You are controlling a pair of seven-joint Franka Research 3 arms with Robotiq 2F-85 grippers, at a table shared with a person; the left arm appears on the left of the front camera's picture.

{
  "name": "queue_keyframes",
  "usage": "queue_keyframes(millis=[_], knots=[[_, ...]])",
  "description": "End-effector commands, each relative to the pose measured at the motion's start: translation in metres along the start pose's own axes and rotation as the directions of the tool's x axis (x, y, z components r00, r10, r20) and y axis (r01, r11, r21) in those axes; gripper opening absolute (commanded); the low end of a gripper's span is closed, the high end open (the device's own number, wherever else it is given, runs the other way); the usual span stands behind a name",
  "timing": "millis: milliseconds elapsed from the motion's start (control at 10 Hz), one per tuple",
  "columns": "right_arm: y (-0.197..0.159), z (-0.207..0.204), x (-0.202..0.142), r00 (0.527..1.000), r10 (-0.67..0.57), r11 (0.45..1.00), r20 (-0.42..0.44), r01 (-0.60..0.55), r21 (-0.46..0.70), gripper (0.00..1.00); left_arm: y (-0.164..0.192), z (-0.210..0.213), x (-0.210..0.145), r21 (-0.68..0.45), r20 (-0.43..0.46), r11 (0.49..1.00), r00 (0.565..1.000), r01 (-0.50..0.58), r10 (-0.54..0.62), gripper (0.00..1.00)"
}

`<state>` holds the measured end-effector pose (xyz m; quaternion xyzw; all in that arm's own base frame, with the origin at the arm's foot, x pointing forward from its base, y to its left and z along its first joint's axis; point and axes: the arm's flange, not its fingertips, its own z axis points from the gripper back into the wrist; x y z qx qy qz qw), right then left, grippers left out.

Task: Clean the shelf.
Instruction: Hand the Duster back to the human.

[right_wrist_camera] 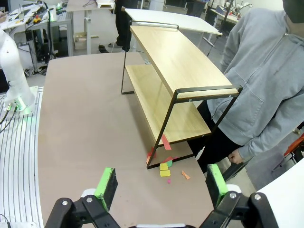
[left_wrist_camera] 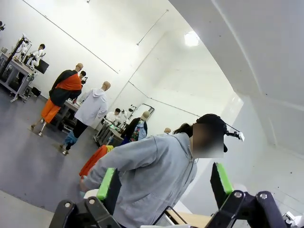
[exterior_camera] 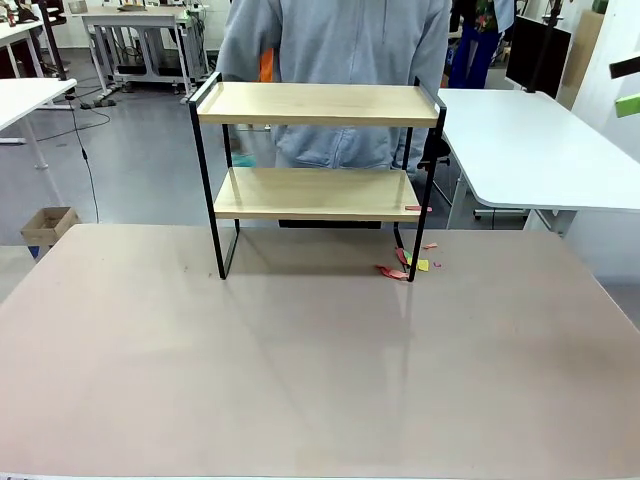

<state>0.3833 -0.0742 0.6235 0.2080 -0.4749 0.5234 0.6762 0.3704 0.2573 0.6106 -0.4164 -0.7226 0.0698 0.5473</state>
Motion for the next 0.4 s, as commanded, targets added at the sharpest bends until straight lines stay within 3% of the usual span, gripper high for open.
queue_keyframes(millis=[0, 300], knots=[[-0.0007, 0.0026, 0.0011, 1.0, 0.005, 1.0, -0.005, -0.005, 0.01, 1.0, -0.001, 0.0003, -0.0027, 0.003, -0.003, 1.0, 1.0, 0.021, -0.021, 1.0], [-0.0007, 0.0026, 0.0011, 1.0, 0.005, 1.0, -0.005, -0.005, 0.01, 1.0, -0.001, 0.0003, -0.0027, 0.003, -0.003, 1.0, 1.0, 0.021, -0.021, 1.0]])
